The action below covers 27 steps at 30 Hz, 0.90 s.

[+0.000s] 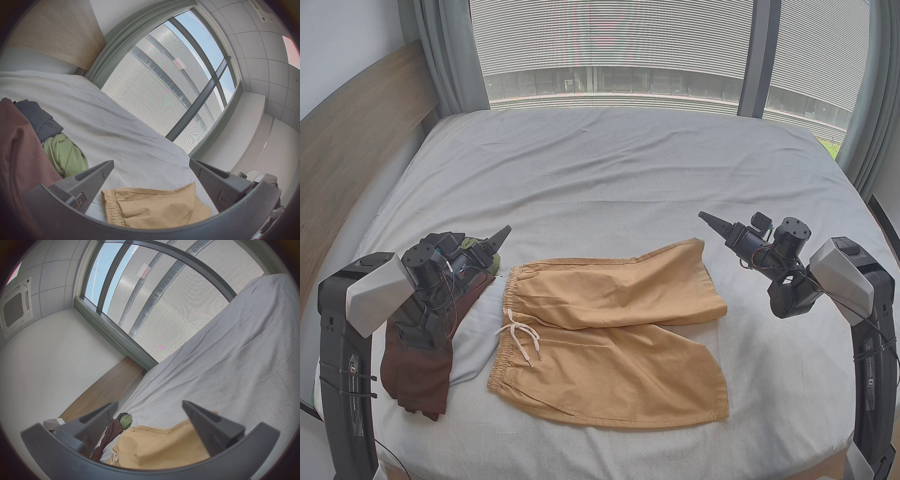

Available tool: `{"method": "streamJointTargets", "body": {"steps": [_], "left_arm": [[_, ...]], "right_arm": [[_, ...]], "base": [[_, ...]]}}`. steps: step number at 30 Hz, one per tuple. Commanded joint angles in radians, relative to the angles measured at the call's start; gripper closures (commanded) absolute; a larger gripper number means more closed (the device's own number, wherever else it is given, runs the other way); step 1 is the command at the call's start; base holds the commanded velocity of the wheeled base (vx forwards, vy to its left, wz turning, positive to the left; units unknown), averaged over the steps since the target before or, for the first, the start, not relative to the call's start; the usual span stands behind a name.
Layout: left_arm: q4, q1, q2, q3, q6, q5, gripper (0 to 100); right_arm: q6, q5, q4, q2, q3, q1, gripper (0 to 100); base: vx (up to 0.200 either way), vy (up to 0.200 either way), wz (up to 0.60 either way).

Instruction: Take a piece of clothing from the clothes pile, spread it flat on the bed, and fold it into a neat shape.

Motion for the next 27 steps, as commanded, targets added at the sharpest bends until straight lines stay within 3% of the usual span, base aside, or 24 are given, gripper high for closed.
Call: {"method": "streamJointTargets", "body": {"steps": [1,6,14,21,27], "left_arm": [[0.004,-0.007,0.003,-0.001,-0.002,0.003,0],[-0.012,-0.01,-0.011,0.058,0.0,0.021,0],[-0.019,-0.005,-0.136,0.252,0.015,0.009,0],[-0.019,-0.001,-0.25,0.488,0.133,-0.066,0],[-0.019,-0.001,-0.253,0.589,0.178,-0.08,0]], "right_arm": [[-0.002,0.0,0.004,0.0,0.006,-0.008,0],[-0.024,0.0,-0.005,-0.076,0.152,-0.01,0],[-0.189,0.001,-0.006,-0.204,0.445,-0.008,0],[-0.268,0.0,-0.01,-0.267,0.643,-0.025,0],[-0.304,-0.002,-0.02,-0.264,0.774,-0.017,0]], "base": [[0.0,0.0,0.0],[0.0,0.0,0.0],[0.0,0.0,0.0],[0.0,0.0,0.0],[0.0,0.0,0.0]]}}
